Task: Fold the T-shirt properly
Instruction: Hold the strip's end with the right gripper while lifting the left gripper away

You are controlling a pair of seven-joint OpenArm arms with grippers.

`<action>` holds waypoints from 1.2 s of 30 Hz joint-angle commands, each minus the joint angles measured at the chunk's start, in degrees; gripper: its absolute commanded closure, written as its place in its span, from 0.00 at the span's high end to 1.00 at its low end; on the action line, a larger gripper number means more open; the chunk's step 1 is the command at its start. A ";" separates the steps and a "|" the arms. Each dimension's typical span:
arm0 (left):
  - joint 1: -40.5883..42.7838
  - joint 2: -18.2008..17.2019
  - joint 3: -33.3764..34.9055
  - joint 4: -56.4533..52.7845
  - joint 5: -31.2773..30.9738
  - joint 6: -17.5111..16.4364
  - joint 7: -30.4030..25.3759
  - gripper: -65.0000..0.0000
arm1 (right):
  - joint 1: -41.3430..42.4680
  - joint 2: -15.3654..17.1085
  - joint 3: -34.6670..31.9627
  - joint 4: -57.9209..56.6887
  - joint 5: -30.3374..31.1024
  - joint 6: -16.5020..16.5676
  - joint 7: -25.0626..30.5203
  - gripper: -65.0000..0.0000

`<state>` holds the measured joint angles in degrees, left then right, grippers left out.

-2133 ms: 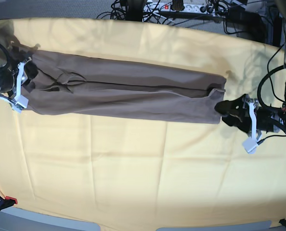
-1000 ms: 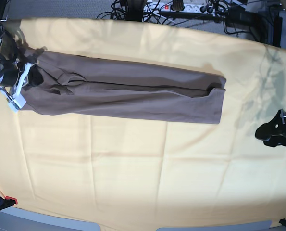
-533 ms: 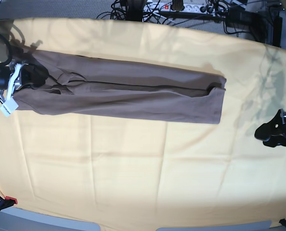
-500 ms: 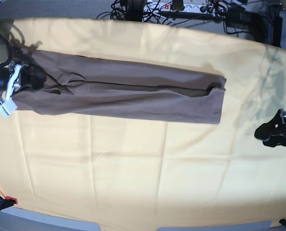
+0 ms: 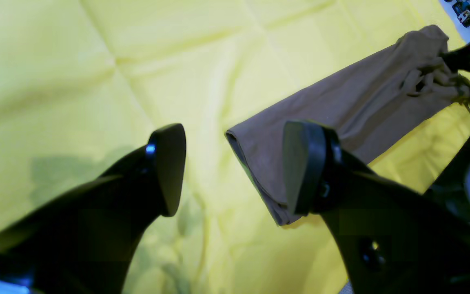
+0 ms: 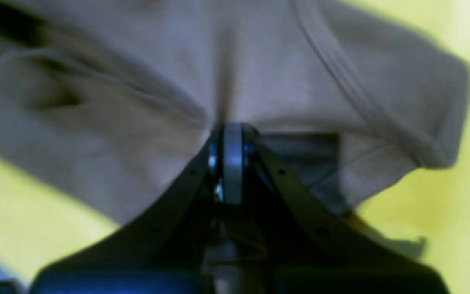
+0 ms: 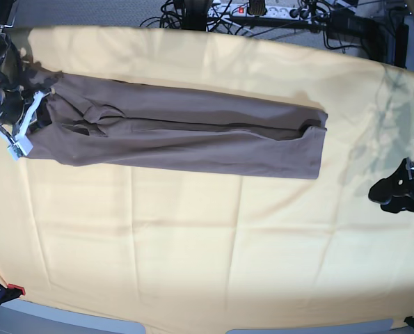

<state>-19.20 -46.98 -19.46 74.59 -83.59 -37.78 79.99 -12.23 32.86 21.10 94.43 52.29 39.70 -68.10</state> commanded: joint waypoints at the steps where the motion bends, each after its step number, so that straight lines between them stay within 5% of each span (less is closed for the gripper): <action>1: -1.27 -1.60 -0.59 0.79 -1.16 -0.13 -0.68 0.60 | 0.63 1.46 0.52 0.66 3.41 0.30 -1.31 0.00; 6: -1.29 -1.60 -0.59 0.79 -1.16 -0.11 -0.68 0.60 | -0.26 1.55 0.52 0.66 16.70 0.30 -11.10 0.00; 11: -1.29 -1.62 -0.59 0.79 -1.16 -0.13 -0.68 0.60 | -0.22 3.23 0.61 0.72 18.18 0.30 -11.90 0.00; 14: -1.27 -1.64 -0.59 0.79 -1.09 -0.11 -0.63 0.60 | 0.66 6.05 1.42 0.72 13.27 0.30 -10.19 0.00; 18: -1.27 -1.60 -0.59 0.79 -1.14 -0.11 -0.66 0.60 | 0.66 6.99 1.95 0.72 -1.86 0.30 -2.71 0.00; 20: -1.29 -1.60 -0.59 0.79 -1.16 -0.11 -0.66 0.60 | 0.68 7.02 1.97 0.72 -2.99 -1.01 -2.36 0.00; 26: -1.29 -1.77 -0.63 0.79 -1.41 -0.13 -0.46 0.60 | 0.63 6.97 6.34 1.20 14.08 0.30 -2.36 0.00; 30: -1.09 -1.55 -3.30 0.79 -0.74 -0.11 -0.46 0.60 | 0.68 4.90 9.88 1.20 23.87 0.30 -2.36 0.00; 36: 1.88 -0.44 -10.29 0.79 -0.13 -0.09 -0.39 0.60 | 0.48 -1.81 9.90 1.03 15.17 0.30 -0.24 0.00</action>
<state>-16.27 -45.93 -29.28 74.61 -82.63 -37.78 80.14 -12.51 29.28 30.46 94.80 65.69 39.92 -70.08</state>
